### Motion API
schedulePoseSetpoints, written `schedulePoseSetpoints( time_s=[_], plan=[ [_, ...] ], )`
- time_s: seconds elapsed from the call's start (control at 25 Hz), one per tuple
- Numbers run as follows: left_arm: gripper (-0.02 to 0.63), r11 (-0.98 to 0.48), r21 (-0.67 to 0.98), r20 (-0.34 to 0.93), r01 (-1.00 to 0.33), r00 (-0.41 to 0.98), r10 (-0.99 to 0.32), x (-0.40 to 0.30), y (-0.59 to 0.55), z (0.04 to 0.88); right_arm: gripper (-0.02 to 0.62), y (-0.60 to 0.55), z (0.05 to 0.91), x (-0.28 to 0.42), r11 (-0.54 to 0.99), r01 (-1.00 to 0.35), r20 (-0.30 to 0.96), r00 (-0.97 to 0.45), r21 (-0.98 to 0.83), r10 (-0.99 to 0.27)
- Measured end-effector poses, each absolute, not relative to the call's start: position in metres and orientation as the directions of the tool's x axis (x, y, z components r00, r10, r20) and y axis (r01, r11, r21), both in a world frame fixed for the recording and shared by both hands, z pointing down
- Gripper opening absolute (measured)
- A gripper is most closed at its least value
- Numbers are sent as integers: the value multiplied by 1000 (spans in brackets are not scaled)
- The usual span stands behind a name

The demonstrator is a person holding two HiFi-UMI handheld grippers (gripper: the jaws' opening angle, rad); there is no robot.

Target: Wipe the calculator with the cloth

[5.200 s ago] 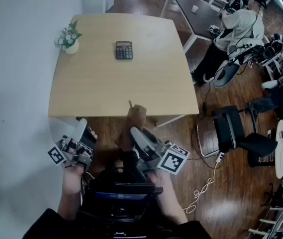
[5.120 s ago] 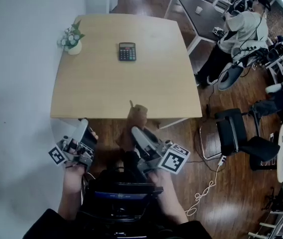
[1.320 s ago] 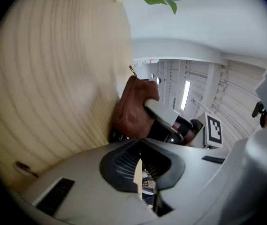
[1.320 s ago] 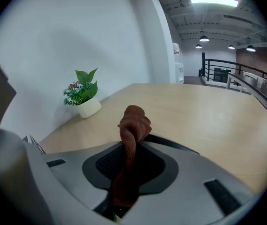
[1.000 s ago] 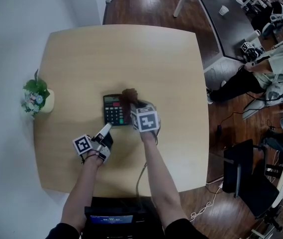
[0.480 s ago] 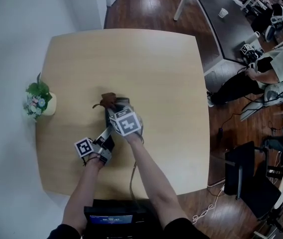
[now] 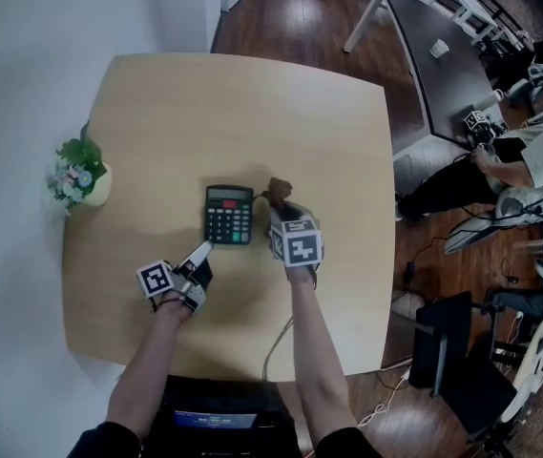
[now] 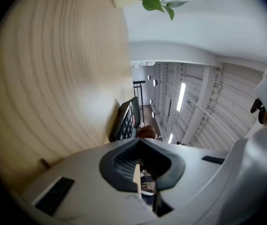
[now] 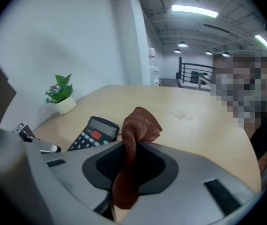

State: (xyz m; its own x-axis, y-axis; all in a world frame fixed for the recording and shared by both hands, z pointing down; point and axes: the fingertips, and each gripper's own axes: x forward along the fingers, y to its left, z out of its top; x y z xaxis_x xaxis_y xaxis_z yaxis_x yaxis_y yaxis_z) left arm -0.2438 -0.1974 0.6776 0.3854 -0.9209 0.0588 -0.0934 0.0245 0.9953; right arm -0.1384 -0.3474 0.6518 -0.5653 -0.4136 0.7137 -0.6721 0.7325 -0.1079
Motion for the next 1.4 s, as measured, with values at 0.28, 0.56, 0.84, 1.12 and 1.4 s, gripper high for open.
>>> schedulePoseSetpoints(
  time_s=[0.28,0.56,0.84,1.12,1.4],
  plan=[
    [-2,10,992,54,-127,351,-935,-266,-146,654,80,-320,633,-250,940,-293,690,-644,176,-330],
    [-2,7,994,43,-107,341,-939,-269,-81,642,80,-238,672,-263,961,4,785,-578,276,-223],
    [-2,-7,997,23,-83,350,-936,-261,-63,644,80,-143,697,-220,973,213,870,-492,93,24],
    [-2,-41,994,-2,-101,359,-933,-265,-63,628,80,-256,632,-211,974,-185,737,-640,130,-220],
    [-2,-41,992,10,-123,387,-922,-260,-62,623,80,-321,650,-234,945,-186,722,-611,268,-325]
  ],
)
